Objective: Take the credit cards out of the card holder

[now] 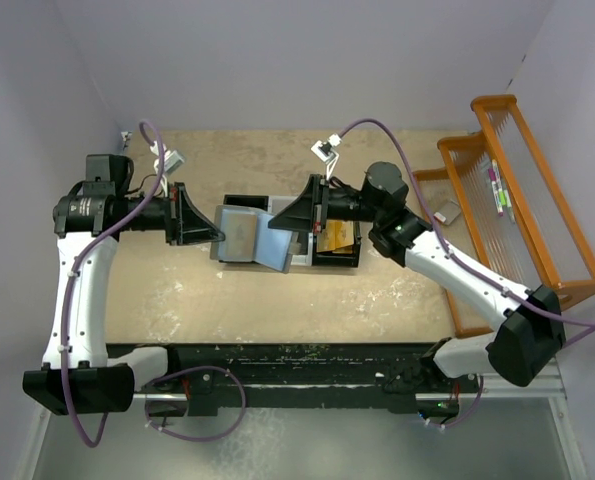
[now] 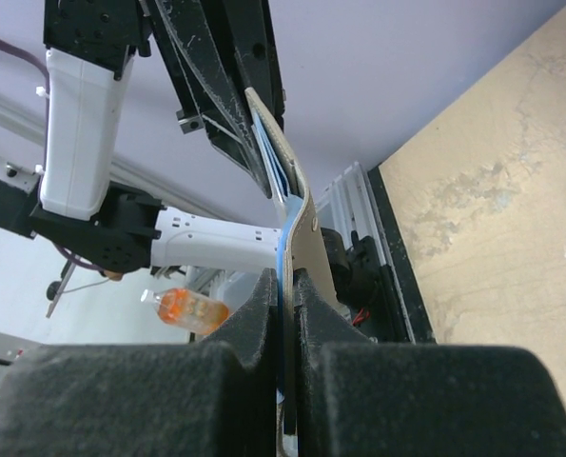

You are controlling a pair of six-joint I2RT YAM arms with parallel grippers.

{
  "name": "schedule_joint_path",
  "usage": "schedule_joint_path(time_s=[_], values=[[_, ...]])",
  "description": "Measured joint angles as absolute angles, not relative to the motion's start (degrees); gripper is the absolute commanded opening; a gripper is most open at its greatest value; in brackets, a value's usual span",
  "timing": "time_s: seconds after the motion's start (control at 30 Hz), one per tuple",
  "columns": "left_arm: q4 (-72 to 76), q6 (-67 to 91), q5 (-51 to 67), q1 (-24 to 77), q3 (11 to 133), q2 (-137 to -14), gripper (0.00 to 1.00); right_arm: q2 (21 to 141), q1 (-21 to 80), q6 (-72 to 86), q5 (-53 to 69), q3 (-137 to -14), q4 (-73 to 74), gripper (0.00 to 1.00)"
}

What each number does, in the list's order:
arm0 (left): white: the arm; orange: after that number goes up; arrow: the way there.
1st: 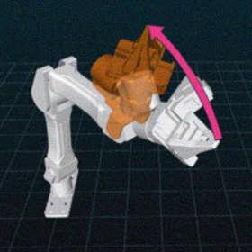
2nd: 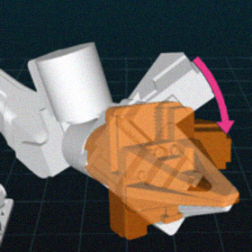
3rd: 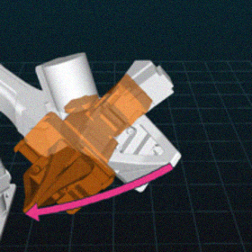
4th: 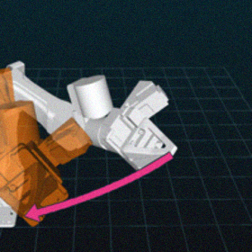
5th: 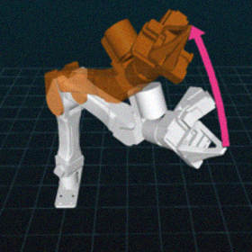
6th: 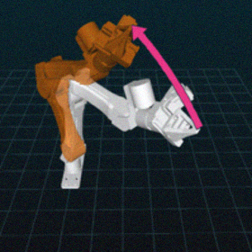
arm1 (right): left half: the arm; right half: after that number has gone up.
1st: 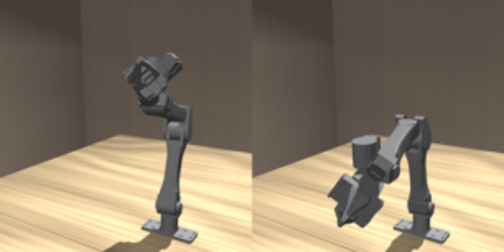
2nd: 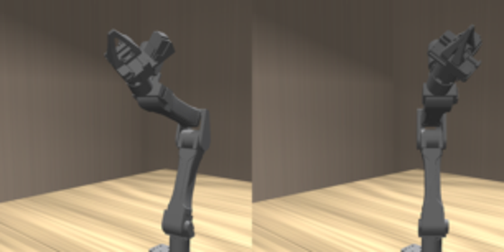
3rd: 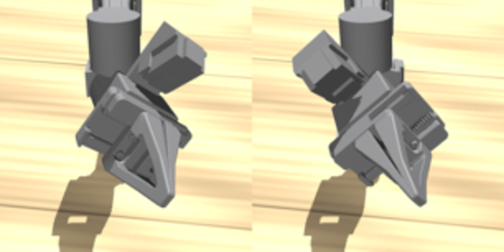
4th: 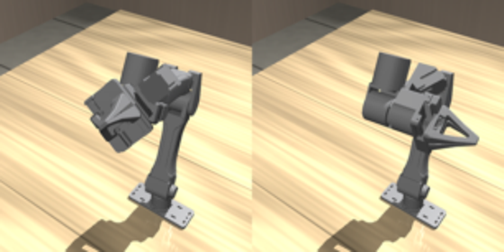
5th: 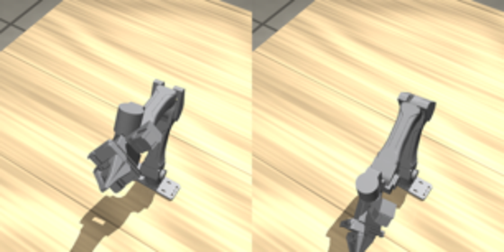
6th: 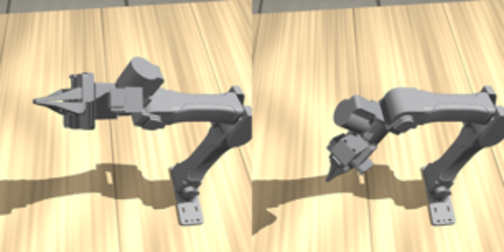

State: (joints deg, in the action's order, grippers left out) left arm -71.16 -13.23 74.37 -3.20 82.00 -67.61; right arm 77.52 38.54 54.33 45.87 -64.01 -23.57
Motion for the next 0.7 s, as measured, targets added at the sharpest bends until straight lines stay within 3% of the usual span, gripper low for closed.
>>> schedule_joint_path(time_s=[0.27,0.4,0.5,0.6,0.7], values=[[-65.8,-7.9,71.3,-3.2,80.6,-67.0,0.22,77.6,38.6,57.5,46.6,-62.5,-28.4,0.00],[-64.9,-6.6,72.6,-3.2,80.5,-67.0,0.10,77.6,38.6,57.6,47.1,-62.3,-29.0,0.00],[-65.3,-6.4,74.9,-3.2,80.5,-66.9,0.00,77.6,38.5,57.6,47.2,-61.9,-29.1,0.19],[-65.6,-6.5,77.2,-3.2,80.5,-66.9,0.00,78.6,38.5,57.5,47.2,-61.7,-29.0,0.49],[-65.7,-6.5,78.5,-3.2,80.5,-66.9,0.00,80.5,38.7,57.7,46.9,-61.7,-29.8,0.65]])
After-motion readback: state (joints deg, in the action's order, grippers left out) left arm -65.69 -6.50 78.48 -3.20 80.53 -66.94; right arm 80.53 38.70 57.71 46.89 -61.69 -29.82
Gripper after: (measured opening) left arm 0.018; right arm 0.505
